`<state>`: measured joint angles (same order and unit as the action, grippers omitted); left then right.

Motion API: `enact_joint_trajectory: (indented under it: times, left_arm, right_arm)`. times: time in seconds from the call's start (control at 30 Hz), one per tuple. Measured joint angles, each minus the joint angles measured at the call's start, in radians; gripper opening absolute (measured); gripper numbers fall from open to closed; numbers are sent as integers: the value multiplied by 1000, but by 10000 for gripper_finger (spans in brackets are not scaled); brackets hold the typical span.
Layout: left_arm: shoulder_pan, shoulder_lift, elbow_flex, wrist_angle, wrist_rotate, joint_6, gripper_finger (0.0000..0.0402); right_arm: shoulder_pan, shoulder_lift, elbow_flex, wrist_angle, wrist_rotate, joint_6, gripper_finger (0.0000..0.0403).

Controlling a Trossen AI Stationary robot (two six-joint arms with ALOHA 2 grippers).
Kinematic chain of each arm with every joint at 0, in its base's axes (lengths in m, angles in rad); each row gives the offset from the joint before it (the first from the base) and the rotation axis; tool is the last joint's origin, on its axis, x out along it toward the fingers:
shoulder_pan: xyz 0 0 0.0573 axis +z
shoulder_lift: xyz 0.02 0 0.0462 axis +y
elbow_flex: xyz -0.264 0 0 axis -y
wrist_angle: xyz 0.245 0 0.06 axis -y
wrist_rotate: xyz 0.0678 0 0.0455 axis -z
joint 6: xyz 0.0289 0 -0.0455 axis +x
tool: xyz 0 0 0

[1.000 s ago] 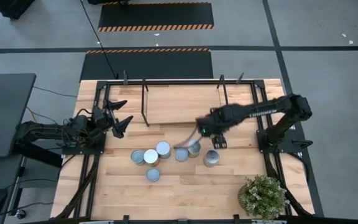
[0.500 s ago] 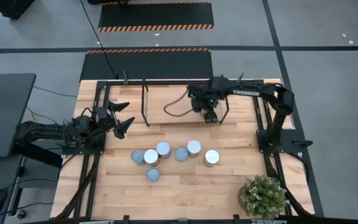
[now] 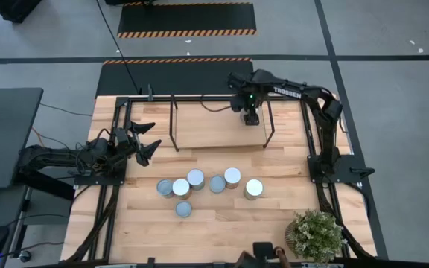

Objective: Pick and place cans onto a shelf
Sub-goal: Put the canned peaches on the shelf, then put the canned oranges on the shelf

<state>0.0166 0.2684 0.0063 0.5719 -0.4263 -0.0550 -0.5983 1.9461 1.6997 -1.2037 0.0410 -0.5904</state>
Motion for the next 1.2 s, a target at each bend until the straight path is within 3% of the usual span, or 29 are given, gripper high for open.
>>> enact_joint_trajectory:
  times: [0.37,0.63,0.8,1.2]
  left_arm:
    - [0,0,0,0,0,13,393]
    - [0,0,0,0,0,13,393]
    - [0,0,0,0,0,14,393]
    - [0,0,0,0,-1,19,393]
  right_arm:
    - [-55,0,0,-4,-42,-30,339]
    - [-51,0,0,-2,-25,-38,372]
    - [-33,0,2,-8,53,-42,372]
    - [1,-1,102,-63,63,11,374]
